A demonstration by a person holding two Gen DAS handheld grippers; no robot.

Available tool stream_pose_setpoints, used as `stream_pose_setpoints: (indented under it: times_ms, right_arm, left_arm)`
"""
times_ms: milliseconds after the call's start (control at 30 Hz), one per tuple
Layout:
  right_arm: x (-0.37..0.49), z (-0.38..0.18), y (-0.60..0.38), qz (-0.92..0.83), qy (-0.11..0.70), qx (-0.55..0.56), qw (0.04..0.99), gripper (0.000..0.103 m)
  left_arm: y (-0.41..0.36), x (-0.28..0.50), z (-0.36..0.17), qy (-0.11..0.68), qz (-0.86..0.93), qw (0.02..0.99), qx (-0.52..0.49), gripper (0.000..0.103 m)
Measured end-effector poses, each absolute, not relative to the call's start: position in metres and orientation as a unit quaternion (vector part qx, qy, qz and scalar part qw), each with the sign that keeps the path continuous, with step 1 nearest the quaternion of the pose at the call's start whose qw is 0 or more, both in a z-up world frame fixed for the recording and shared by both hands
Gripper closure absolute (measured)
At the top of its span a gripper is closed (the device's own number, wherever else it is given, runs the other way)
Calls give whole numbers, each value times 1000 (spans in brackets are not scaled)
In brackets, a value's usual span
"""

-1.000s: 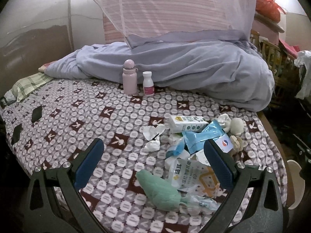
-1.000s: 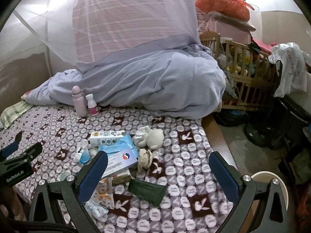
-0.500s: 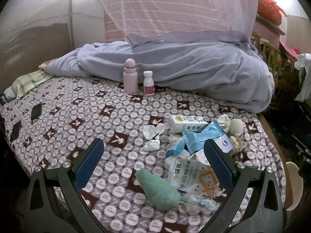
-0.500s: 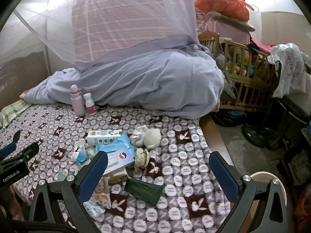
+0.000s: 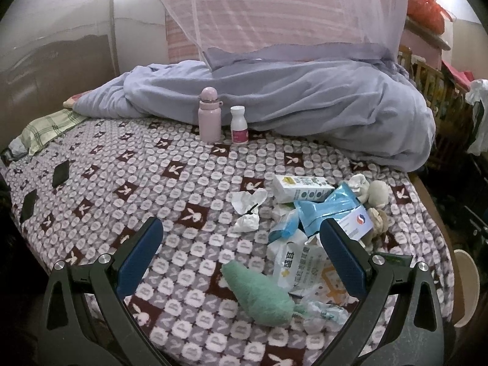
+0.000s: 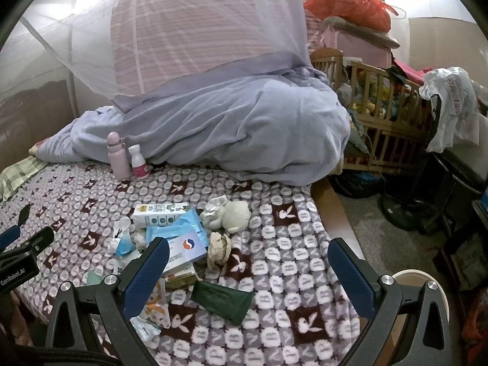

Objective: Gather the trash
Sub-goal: 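Move both tools over the pile of trash on the blanket, then grasp the green towel with the left tool while the right tool grasps a plastic bag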

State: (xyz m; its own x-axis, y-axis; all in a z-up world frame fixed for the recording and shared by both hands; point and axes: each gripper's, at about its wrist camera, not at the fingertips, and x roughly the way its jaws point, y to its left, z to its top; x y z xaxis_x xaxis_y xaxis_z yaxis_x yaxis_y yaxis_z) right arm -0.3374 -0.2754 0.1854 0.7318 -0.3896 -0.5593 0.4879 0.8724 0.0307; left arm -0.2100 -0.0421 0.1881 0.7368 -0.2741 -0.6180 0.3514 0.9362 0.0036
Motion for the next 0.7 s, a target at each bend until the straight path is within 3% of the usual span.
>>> stream_pose_setpoints:
  times_ms: [700]
  right_arm:
    - [-341, 157, -288, -207, 329, 94, 917, 0]
  left_arm:
    - [7, -200, 164, 358, -151, 918, 78, 1]
